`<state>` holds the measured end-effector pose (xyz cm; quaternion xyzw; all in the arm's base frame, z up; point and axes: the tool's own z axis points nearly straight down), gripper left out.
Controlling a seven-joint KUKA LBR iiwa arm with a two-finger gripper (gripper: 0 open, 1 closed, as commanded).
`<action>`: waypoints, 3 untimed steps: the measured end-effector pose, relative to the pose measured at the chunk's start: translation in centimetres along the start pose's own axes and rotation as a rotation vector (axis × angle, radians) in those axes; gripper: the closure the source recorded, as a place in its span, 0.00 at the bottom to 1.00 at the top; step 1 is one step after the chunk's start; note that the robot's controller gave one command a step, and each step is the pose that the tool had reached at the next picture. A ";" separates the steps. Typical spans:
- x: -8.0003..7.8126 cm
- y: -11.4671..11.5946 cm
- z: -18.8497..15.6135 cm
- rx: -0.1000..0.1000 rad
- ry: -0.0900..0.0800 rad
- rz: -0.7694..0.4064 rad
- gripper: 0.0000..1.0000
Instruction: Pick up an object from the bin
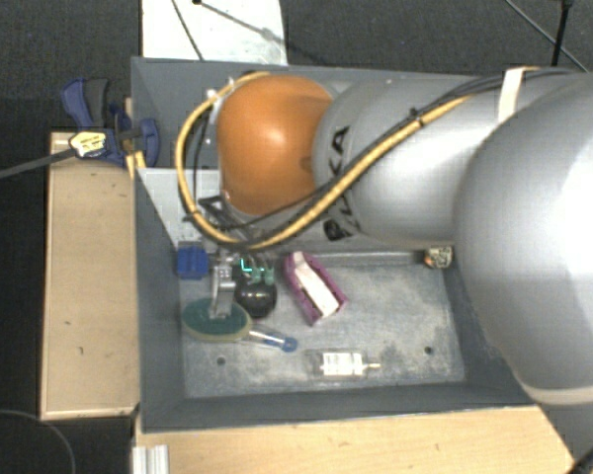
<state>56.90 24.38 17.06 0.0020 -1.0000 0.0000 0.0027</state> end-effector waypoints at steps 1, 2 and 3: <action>0.5 -4.0 9.9 -0.009 -0.007 0.056 0.00; 0.1 -4.1 9.4 -0.007 -0.021 0.061 1.00; 0.3 -4.0 -3.4 -0.005 -0.016 0.062 1.00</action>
Offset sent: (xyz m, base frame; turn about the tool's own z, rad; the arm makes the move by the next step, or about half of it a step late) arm -0.0065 -0.0429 -0.0996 0.0517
